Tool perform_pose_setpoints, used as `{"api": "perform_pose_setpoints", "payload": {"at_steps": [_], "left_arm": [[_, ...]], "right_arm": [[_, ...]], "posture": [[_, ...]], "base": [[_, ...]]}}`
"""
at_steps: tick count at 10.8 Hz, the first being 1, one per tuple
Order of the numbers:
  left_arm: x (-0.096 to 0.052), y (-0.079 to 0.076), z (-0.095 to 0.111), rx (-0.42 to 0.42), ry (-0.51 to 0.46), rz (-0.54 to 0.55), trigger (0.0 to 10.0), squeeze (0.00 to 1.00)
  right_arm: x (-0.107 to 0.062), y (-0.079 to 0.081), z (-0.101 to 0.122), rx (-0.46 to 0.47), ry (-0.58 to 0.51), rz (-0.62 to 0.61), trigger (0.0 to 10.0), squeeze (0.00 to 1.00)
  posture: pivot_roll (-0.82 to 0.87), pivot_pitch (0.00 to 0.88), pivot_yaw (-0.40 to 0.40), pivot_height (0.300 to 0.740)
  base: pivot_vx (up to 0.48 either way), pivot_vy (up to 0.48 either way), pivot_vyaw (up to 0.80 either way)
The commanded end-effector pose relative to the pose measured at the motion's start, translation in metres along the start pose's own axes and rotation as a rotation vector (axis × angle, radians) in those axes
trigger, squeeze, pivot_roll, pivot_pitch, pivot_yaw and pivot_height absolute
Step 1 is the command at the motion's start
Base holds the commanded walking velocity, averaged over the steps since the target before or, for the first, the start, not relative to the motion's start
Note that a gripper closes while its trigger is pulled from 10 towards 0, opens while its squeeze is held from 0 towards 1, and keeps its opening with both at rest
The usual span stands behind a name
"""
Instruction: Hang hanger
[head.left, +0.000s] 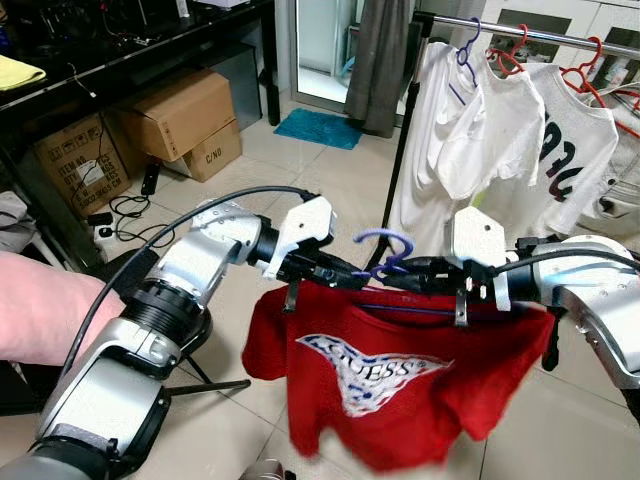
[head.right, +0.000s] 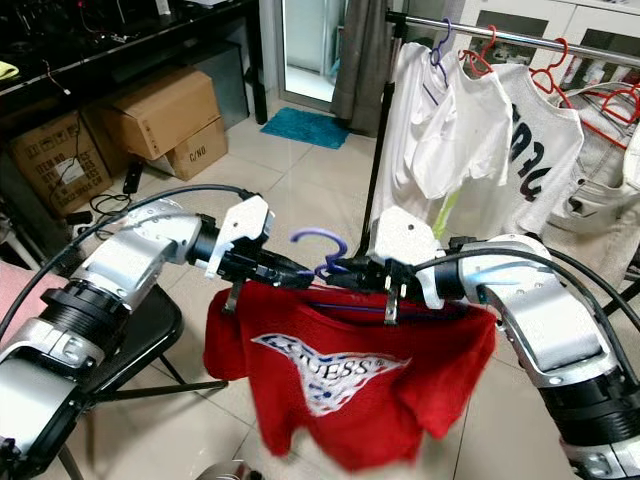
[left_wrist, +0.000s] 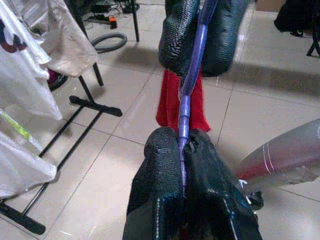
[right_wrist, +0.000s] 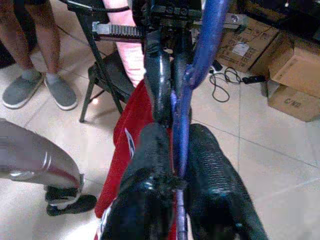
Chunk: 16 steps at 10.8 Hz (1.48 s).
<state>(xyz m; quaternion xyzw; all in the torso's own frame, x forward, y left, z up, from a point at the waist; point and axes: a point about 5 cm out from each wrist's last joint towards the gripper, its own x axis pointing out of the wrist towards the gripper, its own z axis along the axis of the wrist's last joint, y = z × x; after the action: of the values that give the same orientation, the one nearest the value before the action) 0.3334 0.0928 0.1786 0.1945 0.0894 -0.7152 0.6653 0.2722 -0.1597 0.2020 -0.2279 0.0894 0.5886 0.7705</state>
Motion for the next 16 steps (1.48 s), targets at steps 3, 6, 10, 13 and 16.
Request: {"api": "perform_pose_setpoints", "payload": {"at_steps": [3, 6, 10, 13, 16], "left_arm": [[-0.028, 0.005, -0.004, -0.041, 0.015, 0.109, 0.0, 0.00], [-0.029, 0.002, -0.006, -0.060, 0.001, 0.108, 0.0, 0.00], [-0.038, 0.006, -0.009, -0.074, -0.057, 0.317, 0.0, 0.00], [-0.033, 0.008, -0.008, -0.098, -0.111, 0.428, 0.0, 0.00], [-0.030, 0.007, -0.011, -0.120, -0.119, 0.470, 0.0, 0.00]], "right_arm": [[-0.025, -0.002, 0.011, -0.005, -0.055, -0.024, 10.0, 1.00], [-0.039, -0.014, 0.009, -0.042, 0.007, -0.161, 10.0, 1.00], [-0.033, -0.010, -0.015, 0.284, -0.090, -0.648, 10.0, 1.00], [0.008, 0.011, -0.027, 0.516, -0.062, -0.824, 10.0, 0.00], [0.010, -0.005, -0.014, 0.583, -0.135, -1.047, 10.0, 0.00]], "posture": [[0.10, 0.000, 0.031, 0.740], [0.09, 0.000, 0.031, 0.740], [0.10, 0.001, 0.024, 0.740], [0.09, 0.026, 0.034, 0.740], [0.09, 0.035, 0.031, 0.740]], "base": [[0.000, 0.000, 0.00], [0.000, 0.000, 0.00], [0.000, 0.000, 0.00], [0.000, 0.000, 0.00], [0.000, 0.000, 0.00]]}}
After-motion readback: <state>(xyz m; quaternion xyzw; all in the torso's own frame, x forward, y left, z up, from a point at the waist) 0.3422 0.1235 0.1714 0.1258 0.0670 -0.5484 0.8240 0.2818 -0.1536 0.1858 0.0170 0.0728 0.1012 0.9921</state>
